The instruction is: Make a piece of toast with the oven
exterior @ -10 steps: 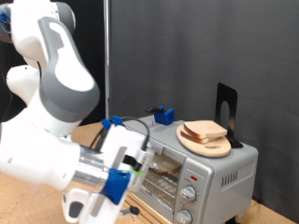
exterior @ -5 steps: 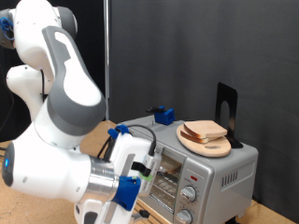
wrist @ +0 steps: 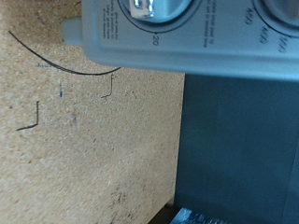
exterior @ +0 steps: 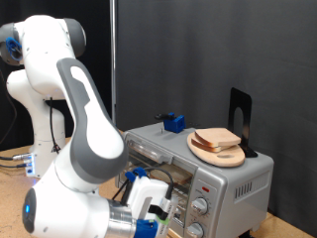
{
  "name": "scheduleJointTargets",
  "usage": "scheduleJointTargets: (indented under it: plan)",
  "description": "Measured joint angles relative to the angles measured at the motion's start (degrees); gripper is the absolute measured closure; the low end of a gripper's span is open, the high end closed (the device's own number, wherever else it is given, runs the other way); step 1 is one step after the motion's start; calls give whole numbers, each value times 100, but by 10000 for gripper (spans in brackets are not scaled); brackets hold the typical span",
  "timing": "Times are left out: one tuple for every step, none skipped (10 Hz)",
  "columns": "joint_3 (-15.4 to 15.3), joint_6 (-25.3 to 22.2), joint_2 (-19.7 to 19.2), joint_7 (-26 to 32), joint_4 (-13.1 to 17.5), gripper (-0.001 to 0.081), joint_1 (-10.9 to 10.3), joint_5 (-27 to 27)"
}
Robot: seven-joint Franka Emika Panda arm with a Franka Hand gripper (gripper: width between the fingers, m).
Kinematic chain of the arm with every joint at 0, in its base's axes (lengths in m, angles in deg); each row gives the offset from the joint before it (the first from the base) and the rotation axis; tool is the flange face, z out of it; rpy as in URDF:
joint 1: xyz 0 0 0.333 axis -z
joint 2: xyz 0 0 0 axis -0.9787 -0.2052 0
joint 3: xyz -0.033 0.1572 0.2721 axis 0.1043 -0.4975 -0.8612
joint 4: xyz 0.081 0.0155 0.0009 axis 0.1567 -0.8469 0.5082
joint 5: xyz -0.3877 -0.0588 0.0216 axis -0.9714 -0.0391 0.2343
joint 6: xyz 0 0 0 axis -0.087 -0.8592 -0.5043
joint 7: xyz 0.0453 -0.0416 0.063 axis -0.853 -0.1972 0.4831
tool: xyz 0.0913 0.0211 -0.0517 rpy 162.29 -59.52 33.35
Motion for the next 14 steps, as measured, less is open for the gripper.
scheduleJointTargets:
  plan:
    - [-48,-78,-77,218,24,-2,12,21]
    - [-75,-268,-110,405,25,-2,52,36]
    - [-80,-440,-131,500,26,-2,110,39]
    - [-81,-491,-150,522,26,-2,153,55]
    - [-81,-485,-170,522,26,-2,163,84]
    - [-82,-467,-190,522,27,-2,161,127]
    - [-82,-456,-209,515,28,-2,158,174]
    - [-87,-455,-222,496,30,-2,155,224]
    - [-105,-454,-241,466,52,-2,153,303]
    - [-133,-454,-284,442,105,-2,150,381]
    - [-160,-454,-352,373,192,-2,144,415]
    - [-171,-456,-418,241,293,-2,122,417]
    - [-173,-490,-505,63,428,-2,92,390]
    - [-172,-587,-606,-99,575,-2,66,325]
